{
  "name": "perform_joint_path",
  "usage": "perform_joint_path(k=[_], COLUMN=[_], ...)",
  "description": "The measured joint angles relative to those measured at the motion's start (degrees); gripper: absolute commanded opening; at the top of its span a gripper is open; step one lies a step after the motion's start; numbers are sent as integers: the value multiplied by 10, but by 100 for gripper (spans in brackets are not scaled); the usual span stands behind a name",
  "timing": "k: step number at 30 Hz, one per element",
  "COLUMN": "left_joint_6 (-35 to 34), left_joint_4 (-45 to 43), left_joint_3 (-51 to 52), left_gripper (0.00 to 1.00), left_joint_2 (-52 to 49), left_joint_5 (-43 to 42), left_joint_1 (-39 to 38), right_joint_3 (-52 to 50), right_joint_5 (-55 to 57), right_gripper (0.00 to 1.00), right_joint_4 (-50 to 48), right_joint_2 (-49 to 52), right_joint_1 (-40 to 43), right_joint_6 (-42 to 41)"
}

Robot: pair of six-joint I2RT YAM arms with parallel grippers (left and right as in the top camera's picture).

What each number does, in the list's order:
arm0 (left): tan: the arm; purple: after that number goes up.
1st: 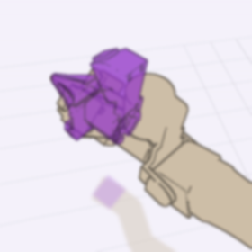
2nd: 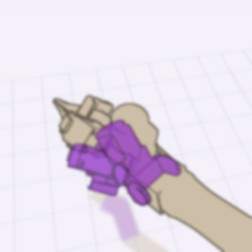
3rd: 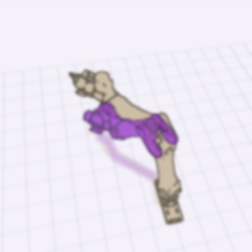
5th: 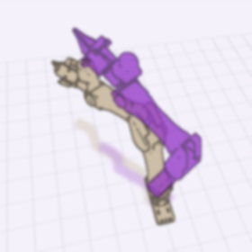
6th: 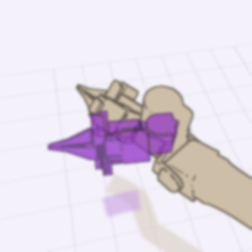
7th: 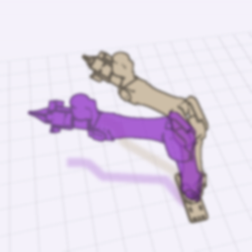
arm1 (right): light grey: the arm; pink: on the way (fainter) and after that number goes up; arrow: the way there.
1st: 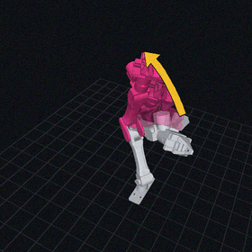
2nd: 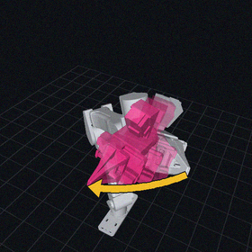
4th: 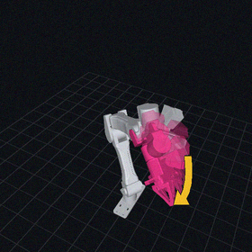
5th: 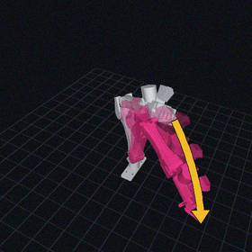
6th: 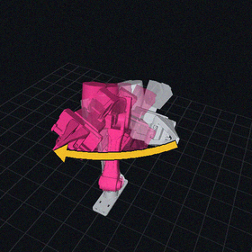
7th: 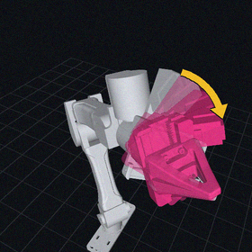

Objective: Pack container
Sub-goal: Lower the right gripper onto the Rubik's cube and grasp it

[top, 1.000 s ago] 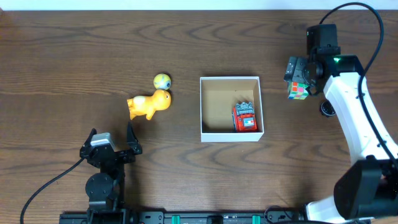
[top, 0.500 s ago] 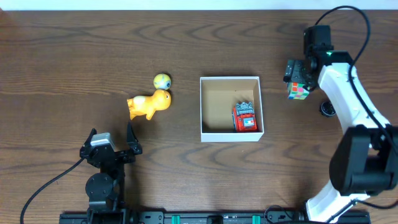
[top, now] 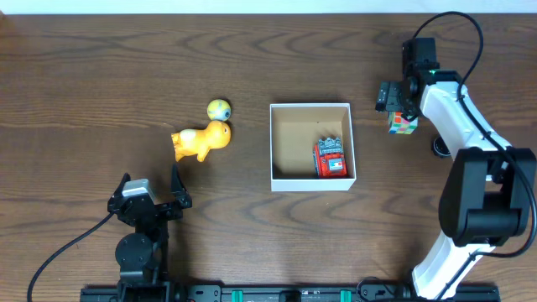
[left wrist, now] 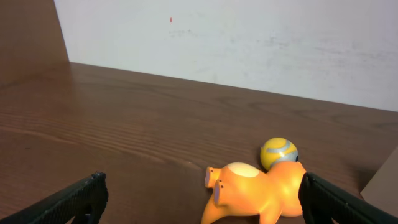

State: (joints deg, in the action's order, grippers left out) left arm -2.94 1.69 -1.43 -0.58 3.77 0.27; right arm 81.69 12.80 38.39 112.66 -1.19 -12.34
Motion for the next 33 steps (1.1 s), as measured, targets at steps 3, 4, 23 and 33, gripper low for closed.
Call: perform_joint_path(k=[3,4,23,33], left_joint_6=[0,0,0,0], left_joint_4=[0,0,0,0], left_joint_3=[0,0,0,0], left_gripper=[98,98,98,98], left_joint_2=[0,0,0,0], left_joint_5=[0,0,0,0], left_joint_1=[0,0,0,0], right_joint_3=[0,0,0,0], right_joint_5=[-1,-2,-8,-15], right_gripper=[96,96,89,85], right_joint_4=[-4,-3,-8,-5], right_joint_2=[19,24,33,34], right_joint_1=[0,0,25,25], right_joint_6=[0,0,-1,-20])
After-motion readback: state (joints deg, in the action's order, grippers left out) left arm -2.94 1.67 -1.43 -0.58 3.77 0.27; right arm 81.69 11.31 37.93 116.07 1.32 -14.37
